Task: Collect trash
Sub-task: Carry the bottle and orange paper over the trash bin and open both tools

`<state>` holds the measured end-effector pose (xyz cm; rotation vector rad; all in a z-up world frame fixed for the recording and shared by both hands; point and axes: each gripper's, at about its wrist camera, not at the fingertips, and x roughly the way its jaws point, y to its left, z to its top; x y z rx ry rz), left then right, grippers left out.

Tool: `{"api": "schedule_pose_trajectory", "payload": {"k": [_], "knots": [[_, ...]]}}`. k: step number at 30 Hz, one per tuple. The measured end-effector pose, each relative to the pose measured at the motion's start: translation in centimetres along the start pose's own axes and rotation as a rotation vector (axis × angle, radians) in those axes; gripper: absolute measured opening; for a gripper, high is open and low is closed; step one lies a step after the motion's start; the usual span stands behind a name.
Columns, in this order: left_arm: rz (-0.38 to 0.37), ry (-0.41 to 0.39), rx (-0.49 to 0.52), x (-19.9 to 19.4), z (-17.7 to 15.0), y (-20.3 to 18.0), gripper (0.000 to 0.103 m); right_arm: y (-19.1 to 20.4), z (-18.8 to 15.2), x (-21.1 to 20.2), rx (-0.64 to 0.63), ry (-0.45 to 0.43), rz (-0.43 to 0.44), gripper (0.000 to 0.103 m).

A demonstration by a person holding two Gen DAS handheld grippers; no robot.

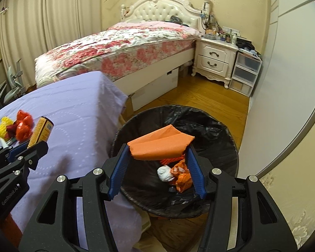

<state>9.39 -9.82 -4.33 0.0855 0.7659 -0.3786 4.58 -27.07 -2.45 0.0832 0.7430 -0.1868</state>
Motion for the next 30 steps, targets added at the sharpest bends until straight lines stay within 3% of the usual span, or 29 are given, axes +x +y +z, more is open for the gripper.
{"api": "schedule_pose_trajectory", "payload": {"k": [12, 23, 25, 27, 30], "knots": [[-0.026, 0.033, 0.079, 4.5, 2.4, -5.0, 0.025, -3.7, 0.6, 2.5, 0.070, 0.015, -0.052, 0.053], [-0.012, 0.061, 0.118, 6.8, 2.8, -6.2, 0.025, -5.4, 0.8, 4.0, 0.122, 0.035, -0.070, 0.053], [-0.008, 0.062, 0.115, 6.8, 2.8, -6.2, 0.029, -5.6, 0.7, 4.1, 0.124, 0.037, -0.072, 0.055], [-0.002, 0.056, 0.107, 6.6, 2.9, -6.1, 0.046, -5.7, 0.7, 4.1, 0.130, 0.037, -0.077, 0.064], [0.003, 0.036, 0.095, 6.1, 3.0, -5.9, 0.059, -5.8, 0.7, 3.9, 0.133, 0.029, -0.091, 0.065]]}}
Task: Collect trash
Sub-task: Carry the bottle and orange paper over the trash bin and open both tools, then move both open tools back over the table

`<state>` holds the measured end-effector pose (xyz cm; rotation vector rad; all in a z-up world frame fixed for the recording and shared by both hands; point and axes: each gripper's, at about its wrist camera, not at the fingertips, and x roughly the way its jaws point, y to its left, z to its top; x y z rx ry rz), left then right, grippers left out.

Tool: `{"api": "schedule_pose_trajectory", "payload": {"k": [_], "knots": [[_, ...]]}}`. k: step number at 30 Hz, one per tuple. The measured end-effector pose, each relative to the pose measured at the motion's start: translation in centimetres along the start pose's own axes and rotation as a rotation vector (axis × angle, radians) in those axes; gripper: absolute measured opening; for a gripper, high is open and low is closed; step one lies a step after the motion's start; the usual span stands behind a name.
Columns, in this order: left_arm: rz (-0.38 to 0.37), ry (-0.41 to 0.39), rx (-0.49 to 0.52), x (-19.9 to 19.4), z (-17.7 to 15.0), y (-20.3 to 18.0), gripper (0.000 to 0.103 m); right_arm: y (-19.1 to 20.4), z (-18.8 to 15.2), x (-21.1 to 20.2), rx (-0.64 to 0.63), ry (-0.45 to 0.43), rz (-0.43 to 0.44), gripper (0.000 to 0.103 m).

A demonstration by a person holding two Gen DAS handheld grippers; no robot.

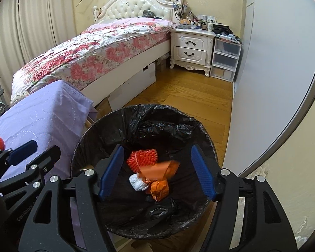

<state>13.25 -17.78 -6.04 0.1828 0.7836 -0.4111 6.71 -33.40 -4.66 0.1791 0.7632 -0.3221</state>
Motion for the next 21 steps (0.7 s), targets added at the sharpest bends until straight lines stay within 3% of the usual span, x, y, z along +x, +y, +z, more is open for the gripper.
{"api": "schedule_pose_trajectory", "payload": {"k": [6, 14, 21], "knots": [[0.006, -0.019, -0.021, -1.0, -0.1, 0.7, 0.071, -0.2, 0.0, -0.4, 0.010, -0.003, -0.005, 0.065], [0.033, -0.034, -0.065, -2.8, -0.7, 2.7, 0.071, 0.7, -0.3, -1.4, -0.002, -0.001, 0.014, 0.065], [0.106, -0.030, -0.116, -4.6, -2.4, 6.3, 0.071, 3.0, -1.0, -2.1, -0.026, 0.009, 0.068, 0.065]]}}
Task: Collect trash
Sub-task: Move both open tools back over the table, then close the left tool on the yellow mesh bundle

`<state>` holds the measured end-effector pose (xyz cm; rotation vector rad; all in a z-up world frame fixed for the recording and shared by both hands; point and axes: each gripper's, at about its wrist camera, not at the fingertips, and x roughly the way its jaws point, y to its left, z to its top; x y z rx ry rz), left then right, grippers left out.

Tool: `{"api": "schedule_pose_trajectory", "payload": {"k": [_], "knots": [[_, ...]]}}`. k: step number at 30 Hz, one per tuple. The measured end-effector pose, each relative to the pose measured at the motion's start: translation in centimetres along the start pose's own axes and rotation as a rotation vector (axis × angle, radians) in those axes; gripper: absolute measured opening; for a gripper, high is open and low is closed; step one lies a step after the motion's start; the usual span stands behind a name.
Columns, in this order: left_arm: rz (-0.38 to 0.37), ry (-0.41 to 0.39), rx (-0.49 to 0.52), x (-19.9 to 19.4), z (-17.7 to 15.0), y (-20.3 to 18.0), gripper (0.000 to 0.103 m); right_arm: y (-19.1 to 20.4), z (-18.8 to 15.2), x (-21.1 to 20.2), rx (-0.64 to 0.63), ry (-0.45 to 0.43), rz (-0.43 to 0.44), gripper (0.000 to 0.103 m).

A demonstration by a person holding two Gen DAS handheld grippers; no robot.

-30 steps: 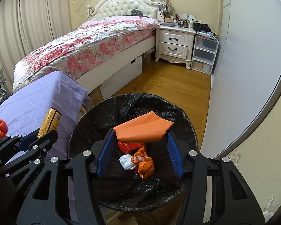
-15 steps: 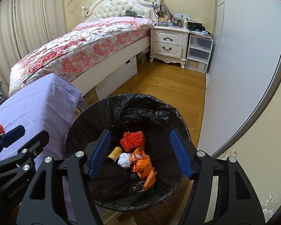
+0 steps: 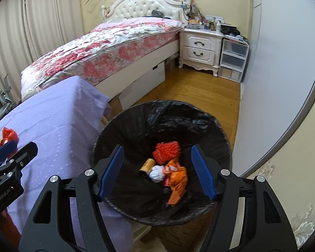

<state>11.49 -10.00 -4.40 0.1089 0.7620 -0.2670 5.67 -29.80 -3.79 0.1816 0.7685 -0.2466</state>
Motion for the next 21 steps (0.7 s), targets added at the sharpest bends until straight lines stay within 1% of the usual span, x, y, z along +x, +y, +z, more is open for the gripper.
{"api": "schedule_pose_trajectory", "payload": {"k": [4, 12, 18, 21], "knots": [[0.046, 0.004, -0.040, -0.8, -0.8, 3.0, 0.071, 2.1, -0.4, -0.4, -0.034, 0.005, 0.037, 0.065], [0.143, -0.002, -0.133, -2.8, -2.2, 9.3, 0.071, 7.9, -0.8, -1.3, -0.130, 0.008, 0.114, 0.065], [0.217, -0.017, -0.212, -4.1, -2.7, 14.0, 0.071, 12.2, -0.9, -1.6, -0.202, 0.014, 0.169, 0.065], [0.251, -0.014, -0.246, -4.2, -2.8, 16.2, 0.071, 14.3, -0.9, -1.5, -0.235, 0.015, 0.194, 0.065]]}}
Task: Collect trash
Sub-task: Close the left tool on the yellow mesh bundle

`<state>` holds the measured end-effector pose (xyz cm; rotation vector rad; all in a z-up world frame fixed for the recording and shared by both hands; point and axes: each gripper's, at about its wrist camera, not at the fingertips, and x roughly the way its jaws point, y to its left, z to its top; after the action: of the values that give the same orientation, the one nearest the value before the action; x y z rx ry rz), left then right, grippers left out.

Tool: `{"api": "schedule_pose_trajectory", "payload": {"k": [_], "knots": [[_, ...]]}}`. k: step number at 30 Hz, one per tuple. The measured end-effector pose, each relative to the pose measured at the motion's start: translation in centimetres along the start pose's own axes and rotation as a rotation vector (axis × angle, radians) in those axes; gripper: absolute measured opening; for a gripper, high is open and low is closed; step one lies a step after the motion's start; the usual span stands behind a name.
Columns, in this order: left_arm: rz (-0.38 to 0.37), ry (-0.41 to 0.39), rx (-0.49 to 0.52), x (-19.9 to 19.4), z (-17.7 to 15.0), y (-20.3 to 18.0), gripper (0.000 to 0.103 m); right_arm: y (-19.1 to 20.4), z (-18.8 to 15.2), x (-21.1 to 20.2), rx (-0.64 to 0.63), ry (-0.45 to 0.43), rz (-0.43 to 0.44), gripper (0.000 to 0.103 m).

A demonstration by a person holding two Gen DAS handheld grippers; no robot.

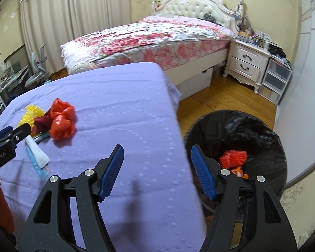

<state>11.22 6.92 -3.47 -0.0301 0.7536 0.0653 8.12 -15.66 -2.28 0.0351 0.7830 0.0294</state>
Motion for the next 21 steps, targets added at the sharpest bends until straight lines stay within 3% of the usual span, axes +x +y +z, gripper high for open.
{"api": "schedule_pose_trajectory", "payload": {"k": [6, 17, 19, 21], "knots": [[0.018, 0.027, -0.052, 1.4, 0.7, 2.8, 0.071, 3.7, 1.2, 1.0, -0.056, 0.005, 0.051, 0.065], [-0.006, 0.083, -0.035, 4.0, 1.0, 4.1, 0.071, 6.8, 2.7, 2.5, -0.083, 0.015, 0.091, 0.065], [-0.016, 0.088, -0.022, 4.3, 1.0, 4.0, 0.063, 7.1, 2.9, 2.6, -0.083, 0.017, 0.098, 0.065], [-0.032, 0.098, -0.009, 4.5, 0.9, 3.9, 0.048, 7.5, 3.1, 2.7, -0.089, 0.018, 0.107, 0.065]]}}
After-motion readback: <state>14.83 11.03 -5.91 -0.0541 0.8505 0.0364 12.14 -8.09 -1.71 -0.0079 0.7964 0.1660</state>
